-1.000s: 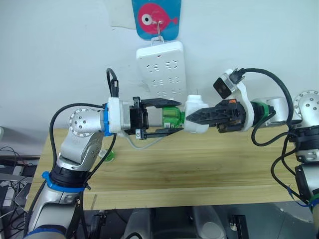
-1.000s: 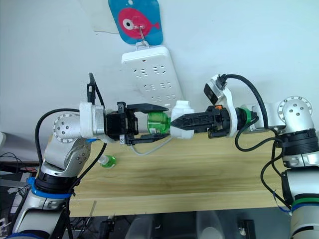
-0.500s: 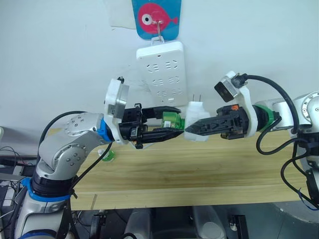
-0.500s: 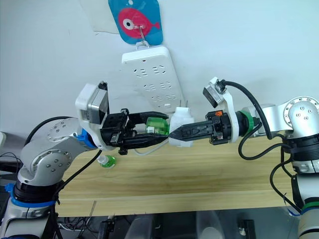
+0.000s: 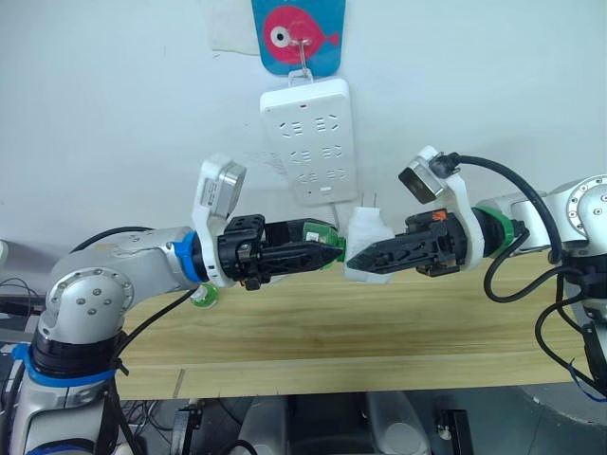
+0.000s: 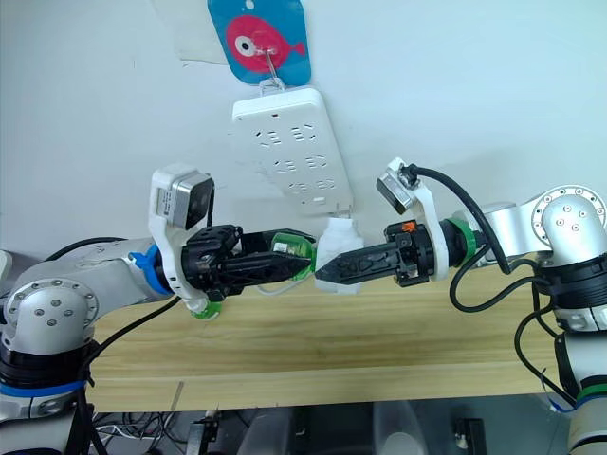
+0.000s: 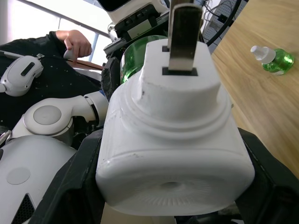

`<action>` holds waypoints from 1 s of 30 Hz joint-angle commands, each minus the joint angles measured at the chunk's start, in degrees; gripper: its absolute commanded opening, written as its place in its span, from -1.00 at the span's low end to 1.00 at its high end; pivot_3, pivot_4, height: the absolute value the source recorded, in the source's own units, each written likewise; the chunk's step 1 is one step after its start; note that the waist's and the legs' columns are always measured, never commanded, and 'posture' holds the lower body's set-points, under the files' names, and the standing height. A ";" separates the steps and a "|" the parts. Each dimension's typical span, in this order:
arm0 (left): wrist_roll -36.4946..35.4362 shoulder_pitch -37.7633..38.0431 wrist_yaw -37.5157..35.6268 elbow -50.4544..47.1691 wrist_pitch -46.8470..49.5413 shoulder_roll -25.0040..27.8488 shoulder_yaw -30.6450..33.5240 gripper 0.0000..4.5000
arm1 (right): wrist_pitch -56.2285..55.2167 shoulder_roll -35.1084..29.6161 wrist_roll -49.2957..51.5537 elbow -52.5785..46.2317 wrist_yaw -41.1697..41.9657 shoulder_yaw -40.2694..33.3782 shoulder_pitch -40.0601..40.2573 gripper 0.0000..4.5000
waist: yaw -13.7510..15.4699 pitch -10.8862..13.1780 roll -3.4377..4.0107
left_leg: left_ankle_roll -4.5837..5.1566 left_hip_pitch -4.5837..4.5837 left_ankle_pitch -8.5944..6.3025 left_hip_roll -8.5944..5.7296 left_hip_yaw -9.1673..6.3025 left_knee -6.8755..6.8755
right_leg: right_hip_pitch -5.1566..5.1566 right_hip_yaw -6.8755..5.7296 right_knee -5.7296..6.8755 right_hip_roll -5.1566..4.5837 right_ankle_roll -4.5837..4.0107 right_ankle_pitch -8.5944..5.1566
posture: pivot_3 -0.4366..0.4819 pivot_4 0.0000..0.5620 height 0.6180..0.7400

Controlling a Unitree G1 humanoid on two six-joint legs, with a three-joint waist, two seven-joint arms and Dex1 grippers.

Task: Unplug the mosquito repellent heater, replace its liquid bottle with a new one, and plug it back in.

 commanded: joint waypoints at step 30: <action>-11.98 7.45 5.90 -3.77 -1.58 0.88 11.76 0.03 | 3.89 -7.06 -0.29 3.50 3.22 -0.44 0.43 0.42 | 0.22 0.00 0.00 | 0.00 0.00 0.00 0.01 0.08 0.00 | -0.05 0.07 0.03 -0.01 0.00 0.00 | -0.35 0.12 1.00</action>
